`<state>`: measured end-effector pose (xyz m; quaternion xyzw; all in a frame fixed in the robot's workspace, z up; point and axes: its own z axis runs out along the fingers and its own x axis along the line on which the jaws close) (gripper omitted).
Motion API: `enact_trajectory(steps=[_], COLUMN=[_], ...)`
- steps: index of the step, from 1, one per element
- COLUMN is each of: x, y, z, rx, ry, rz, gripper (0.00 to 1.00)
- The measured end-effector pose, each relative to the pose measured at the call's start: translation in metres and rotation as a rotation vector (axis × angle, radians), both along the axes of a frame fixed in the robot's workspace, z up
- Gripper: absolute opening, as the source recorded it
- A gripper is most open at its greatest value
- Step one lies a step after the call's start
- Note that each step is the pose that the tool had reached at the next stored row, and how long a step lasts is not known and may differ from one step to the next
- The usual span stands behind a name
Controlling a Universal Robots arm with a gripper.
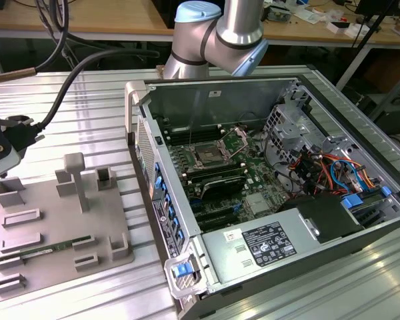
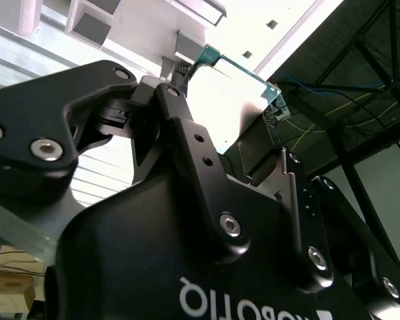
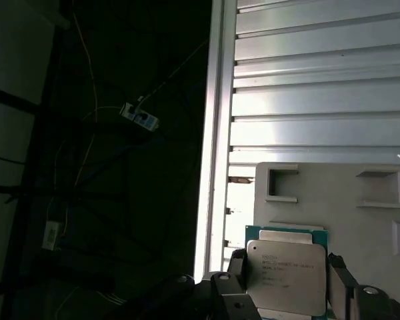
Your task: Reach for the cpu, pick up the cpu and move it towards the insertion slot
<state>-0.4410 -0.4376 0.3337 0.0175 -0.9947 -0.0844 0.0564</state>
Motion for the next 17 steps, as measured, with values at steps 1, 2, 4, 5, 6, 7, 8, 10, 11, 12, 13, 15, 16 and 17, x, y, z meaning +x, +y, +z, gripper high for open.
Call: enact_trajectory(steps=[1, 2, 4, 5, 6, 7, 8, 10, 11, 12, 13, 15, 16, 17], x=[0.0000, 0.0000, 0.0001, 0.0001, 0.0001, 0.0001, 0.0001, 0.0001, 0.0001, 0.0001, 0.0001, 0.0001, 0.0001, 0.0001], y=[0.0000, -0.0001, -0.0002, -0.0002, -0.0003, -0.0003, -0.0003, -0.0003, -0.0003, -0.0003, -0.0003, -0.0003, -0.0002, -0.0003], z=[0.0005, 0.0010, 0.0016, 0.0016, 0.0019, 0.0023, 0.0023, 0.0024, 0.0024, 0.0024, 0.0025, 0.0036, 0.0040, 0.0047], rx=[0.0018, 0.0034, 0.0072, 0.0073, 0.0073, 0.0073, 0.0073, 0.0074, 0.0075, 0.0074, 0.0075, 0.0074, 0.0077, 0.0078], ry=[0.0020, 0.0031, 0.0049, 0.0053, 0.0056, 0.0056, 0.0056, 0.0056, 0.0056, 0.0055, 0.0055, 0.0058, 0.0058, 0.0060], rz=[0.000, 0.000, 0.000, 0.000, 0.000, 0.000, 0.000, 0.000, 0.000, 0.000, 0.000, 0.000, 0.000, 0.000], gripper=[0.55, 0.55, 0.55, 0.55, 0.55, 0.55, 0.55, 0.55, 0.55, 0.55, 0.55, 0.55, 0.55, 0.55])
